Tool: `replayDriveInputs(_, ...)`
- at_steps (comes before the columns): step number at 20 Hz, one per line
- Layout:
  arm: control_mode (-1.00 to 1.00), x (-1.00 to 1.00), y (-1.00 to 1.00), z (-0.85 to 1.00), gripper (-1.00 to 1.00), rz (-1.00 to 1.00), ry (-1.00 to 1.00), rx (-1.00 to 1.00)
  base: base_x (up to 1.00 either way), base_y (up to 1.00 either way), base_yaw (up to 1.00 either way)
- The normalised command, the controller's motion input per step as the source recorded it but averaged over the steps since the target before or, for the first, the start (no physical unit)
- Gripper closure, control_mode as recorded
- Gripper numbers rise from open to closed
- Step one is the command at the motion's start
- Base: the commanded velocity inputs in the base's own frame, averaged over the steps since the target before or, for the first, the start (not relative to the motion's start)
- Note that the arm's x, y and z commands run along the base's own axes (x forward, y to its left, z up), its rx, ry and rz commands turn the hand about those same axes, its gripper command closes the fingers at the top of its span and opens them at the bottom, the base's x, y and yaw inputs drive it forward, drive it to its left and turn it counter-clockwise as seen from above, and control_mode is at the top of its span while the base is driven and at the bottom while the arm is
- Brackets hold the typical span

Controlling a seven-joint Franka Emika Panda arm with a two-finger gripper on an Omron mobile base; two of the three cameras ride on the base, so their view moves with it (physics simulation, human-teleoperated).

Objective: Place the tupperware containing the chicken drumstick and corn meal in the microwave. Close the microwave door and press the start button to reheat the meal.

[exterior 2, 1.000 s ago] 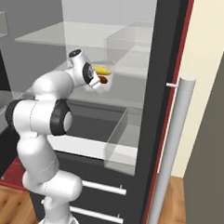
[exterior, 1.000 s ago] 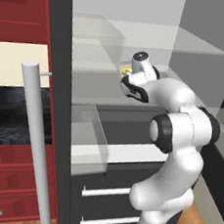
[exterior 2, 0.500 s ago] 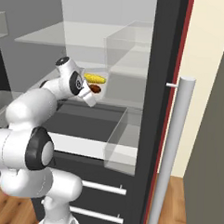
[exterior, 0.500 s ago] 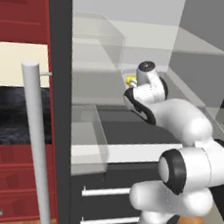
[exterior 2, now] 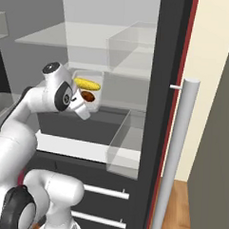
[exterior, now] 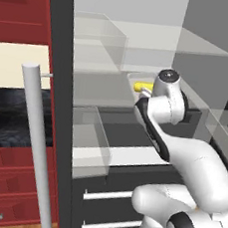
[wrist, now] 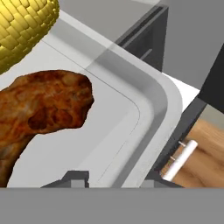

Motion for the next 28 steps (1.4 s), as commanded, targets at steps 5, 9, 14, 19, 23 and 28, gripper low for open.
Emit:
replayDriveInputs(5,-1.00,-1.00,0.00,0.49,1.00,0.02,0.04,0.01,0.00,0.00,0.00)
replayDriveInputs(9,-1.00,-1.00,0.00,0.02,1.00,0.00,0.09,0.00,0.00,0.00,0.00)
replayDriveInputs(14,-1.00,-0.94,-0.28,0.00,1.00,-0.01,0.01,0.00,0.00,0.00,0.00)
replayDriveInputs(19,-1.00,-0.55,-0.17,0.01,1.00,0.00,0.00,0.00,0.00,0.00,0.00)
replayDriveInputs(23,-1.00,-0.43,-0.02,0.11,1.00,0.02,0.00,0.00,0.00,0.00,0.00)
replayDriveInputs(28,-1.00,-0.16,0.00,0.44,1.00,0.04,0.00,0.00,0.00,0.00,0.00)
